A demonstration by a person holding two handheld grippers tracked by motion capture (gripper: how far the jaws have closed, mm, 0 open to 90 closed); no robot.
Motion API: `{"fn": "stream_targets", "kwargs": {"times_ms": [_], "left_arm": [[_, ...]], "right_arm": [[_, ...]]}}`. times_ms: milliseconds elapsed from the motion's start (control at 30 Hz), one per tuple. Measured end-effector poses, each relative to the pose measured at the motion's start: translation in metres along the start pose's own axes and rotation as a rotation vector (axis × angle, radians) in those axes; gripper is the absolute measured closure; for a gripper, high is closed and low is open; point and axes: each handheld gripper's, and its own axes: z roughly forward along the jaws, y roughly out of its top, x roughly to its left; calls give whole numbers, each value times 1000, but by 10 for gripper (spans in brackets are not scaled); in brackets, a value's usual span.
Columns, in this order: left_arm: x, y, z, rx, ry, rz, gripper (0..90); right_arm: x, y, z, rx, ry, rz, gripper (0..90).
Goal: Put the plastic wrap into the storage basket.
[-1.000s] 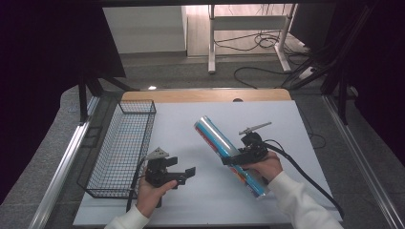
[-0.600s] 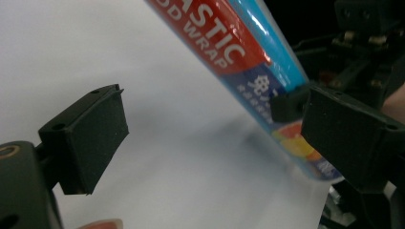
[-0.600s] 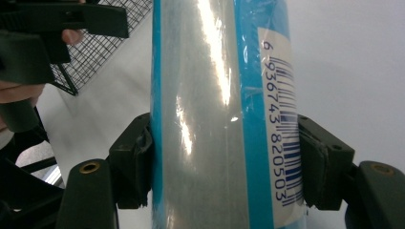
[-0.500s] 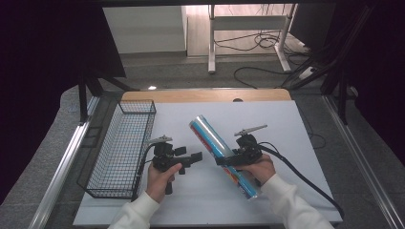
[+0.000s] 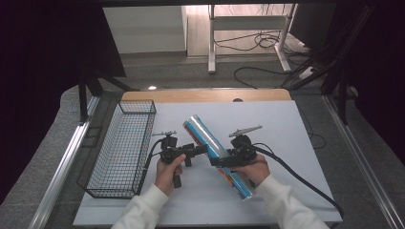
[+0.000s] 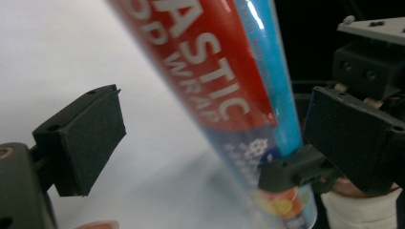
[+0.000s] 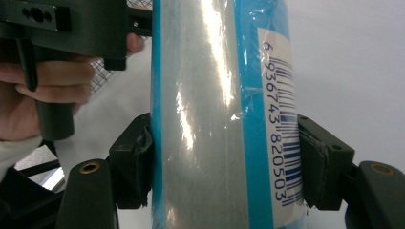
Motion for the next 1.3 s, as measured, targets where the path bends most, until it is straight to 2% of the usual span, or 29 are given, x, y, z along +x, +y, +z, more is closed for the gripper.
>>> {"fn": "stream_targets", "kwargs": {"times_ms": [100, 200, 267, 367, 467, 533, 600, 700, 767, 933, 1033, 1100, 1133, 1233, 1300], "left_arm": [[-1, 2, 3, -3, -10, -13, 67], [2, 3, 9, -10, -28, -52, 76], [3, 3, 11, -9, -41, -53, 86], [3, 3, 14, -1, -54, -60, 127], [5, 2, 15, -9, -87, -71, 195], [4, 2, 15, -13, -88, -72, 227], [6, 3, 14, -15, -105, -92, 248], [5, 4, 12, -20, -113, -98, 279], [3, 5, 10, -30, -110, -79, 295], [3, 7, 7, -46, -128, -92, 318], [5, 9, 4, -52, -128, -98, 320], [5, 9, 2, -56, -121, -96, 320], [7, 11, -2, -59, -112, -97, 321], [9, 12, -6, -67, -107, -94, 321], [9, 14, -11, -76, -108, -93, 322]], "right_arm": [[3, 1, 1, -7, -2, -9, 318], [9, 4, 4, -17, 10, -15, 318], [11, 4, 6, -21, 19, -16, 318], [14, 5, 8, -20, 21, -23, 318], [18, 7, 12, -21, 24, -32, 318], [18, 8, 13, -26, 27, -27, 318], [18, 9, 13, -27, 31, -28, 317], [18, 9, 13, -26, 33, -31, 316], [18, 8, 15, -25, 41, -34, 312], [17, 9, 16, -33, 69, -26, 305], [16, 11, 12, -49, 94, -15, 251], [17, 12, 9, -59, 94, -26, 219], [19, 13, 2, -70, 87, -49, 154], [22, 13, -14, -96, 66, -95, 124], [21, 11, -25, -114, 76, -106, 121]]}}
